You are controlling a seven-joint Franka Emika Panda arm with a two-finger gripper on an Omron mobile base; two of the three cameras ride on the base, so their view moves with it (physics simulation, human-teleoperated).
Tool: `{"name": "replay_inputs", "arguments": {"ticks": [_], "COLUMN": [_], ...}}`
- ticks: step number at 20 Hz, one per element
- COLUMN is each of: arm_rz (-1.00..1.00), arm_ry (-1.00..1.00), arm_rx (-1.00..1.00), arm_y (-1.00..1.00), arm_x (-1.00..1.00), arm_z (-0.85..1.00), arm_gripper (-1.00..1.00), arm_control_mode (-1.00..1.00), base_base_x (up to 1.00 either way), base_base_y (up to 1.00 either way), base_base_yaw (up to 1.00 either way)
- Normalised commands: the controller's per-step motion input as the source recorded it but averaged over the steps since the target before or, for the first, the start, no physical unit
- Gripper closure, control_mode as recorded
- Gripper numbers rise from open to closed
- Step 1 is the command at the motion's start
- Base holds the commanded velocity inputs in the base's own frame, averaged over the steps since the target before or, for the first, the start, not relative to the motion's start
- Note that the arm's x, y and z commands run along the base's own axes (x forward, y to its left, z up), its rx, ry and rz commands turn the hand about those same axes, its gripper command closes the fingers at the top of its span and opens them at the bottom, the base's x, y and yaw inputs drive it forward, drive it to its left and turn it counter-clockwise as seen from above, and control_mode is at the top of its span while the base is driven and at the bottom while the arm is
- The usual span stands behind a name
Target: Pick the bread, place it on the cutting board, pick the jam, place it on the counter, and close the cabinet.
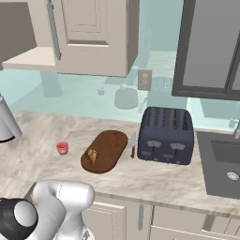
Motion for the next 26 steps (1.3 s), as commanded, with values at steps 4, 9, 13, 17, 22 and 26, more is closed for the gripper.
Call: {"name": "replay_inputs", "arguments": {"ticks": [4,9,13,17,22,26], "arm_rz": [0.02,-0.05,-0.21,-0.37,-0.39,-0.38], "arm_ry": [0.0,0.0,-0.04,-0.12,-0.18,-0.2], "arm_rx": [-0.07,-0.05,-0.03,-0.02,0.0,0.0], "arm_y": [0.65,0.45,0.03,0.0,-0.01,-0.04], "arm_x": [0.03,0.44,0.66,0.64,0.65,0.7], "arm_z": [-0.39,-0.39,-0.23,-0.06,0.0,0.0], "arm_gripper": [-1.0,-1.0,-1.0,-1.0,-1.0,-1.0], "arm_control_mode": [-1.0,-1.0,-1.0,-1.0,-1.0,-1.0], "base_base_x": [0.0,0.0,0.0,0.0,0.0,0.0], "base_base_y": [0.0,0.0,0.0,0.0,0.0,0.0], "base_base_yaw": [0.0,0.0,0.0,0.0,0.0,0.0]}}
